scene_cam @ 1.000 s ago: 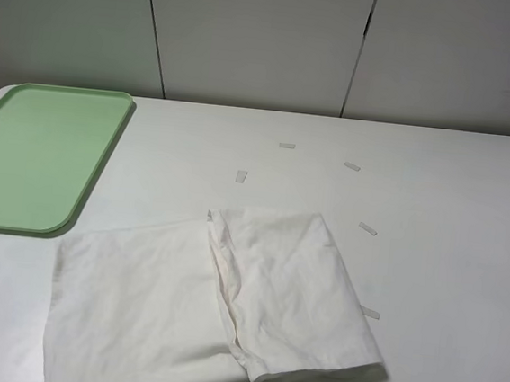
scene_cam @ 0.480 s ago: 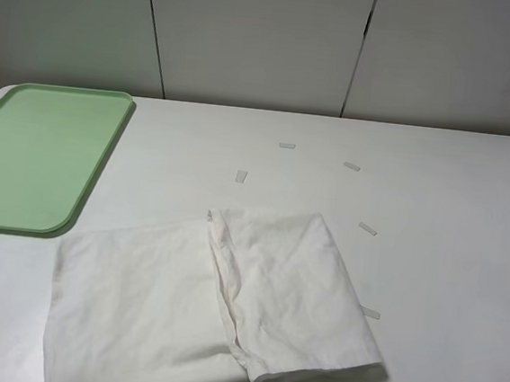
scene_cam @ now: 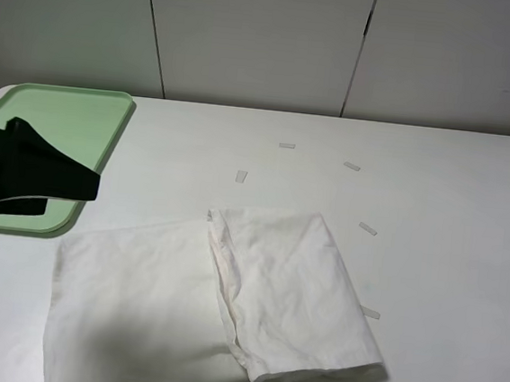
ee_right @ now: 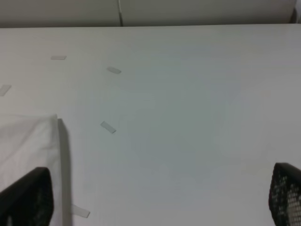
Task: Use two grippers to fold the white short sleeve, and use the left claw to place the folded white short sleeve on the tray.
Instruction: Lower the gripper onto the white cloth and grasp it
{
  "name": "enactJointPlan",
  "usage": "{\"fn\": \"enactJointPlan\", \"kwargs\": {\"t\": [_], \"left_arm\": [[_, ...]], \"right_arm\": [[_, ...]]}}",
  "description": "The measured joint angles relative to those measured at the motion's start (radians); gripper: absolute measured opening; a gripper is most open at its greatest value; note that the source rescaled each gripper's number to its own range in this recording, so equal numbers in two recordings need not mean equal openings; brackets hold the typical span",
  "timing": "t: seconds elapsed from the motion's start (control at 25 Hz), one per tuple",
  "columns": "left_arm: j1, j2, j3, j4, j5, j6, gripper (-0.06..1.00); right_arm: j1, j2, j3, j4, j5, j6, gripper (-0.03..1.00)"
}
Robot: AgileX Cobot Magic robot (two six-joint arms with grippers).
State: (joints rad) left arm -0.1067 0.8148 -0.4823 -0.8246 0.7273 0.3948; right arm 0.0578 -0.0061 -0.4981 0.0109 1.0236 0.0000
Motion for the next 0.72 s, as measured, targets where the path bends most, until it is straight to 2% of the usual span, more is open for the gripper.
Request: {"fn": "enactJointPlan", "kwargs": {"t": [0.04,0.12,0.16,0.2,0.24,0.36,0.4,0.48,0.52,0.72], "left_arm": [[0.000,0.066,0.000,-0.041,-0.017,0.082,0.88],[0.000,0.098,0.000,-0.061,-0.022,0.120,0.88],[0.000,0.193,0.000,-0.126,-0.026,0.223,0.88],[0.000,0.193,0.000,-0.126,-0.026,0.223,0.88],[0.000,0.265,0.000,-0.193,-0.025,0.297,0.88],[0.000,0.304,0.000,-0.230,-0.025,0.346,0.88],[0.000,0.335,0.000,-0.263,-0.025,0.383,0.88],[0.000,0.431,0.000,-0.402,-0.027,0.506,0.88],[0.000,0.431,0.000,-0.402,-0.027,0.506,0.88],[-0.003,0.529,0.000,-0.555,-0.032,0.639,0.88]], "right_arm": [[0.000,0.000,0.000,0.000,0.000,0.000,1.00],[0.000,0.000,0.000,0.000,0.000,0.000,1.00],[0.000,0.000,0.000,0.000,0.000,0.000,1.00],[0.000,0.000,0.000,0.000,0.000,0.000,1.00],[0.000,0.000,0.000,0.000,0.000,0.000,1.00],[0.000,0.000,0.000,0.000,0.000,0.000,1.00],[0.000,0.000,0.000,0.000,0.000,0.000,1.00],[0.000,0.000,0.000,0.000,0.000,0.000,1.00],[0.000,0.000,0.000,0.000,0.000,0.000,1.00],[0.000,0.000,0.000,0.000,0.000,0.000,1.00]]}}
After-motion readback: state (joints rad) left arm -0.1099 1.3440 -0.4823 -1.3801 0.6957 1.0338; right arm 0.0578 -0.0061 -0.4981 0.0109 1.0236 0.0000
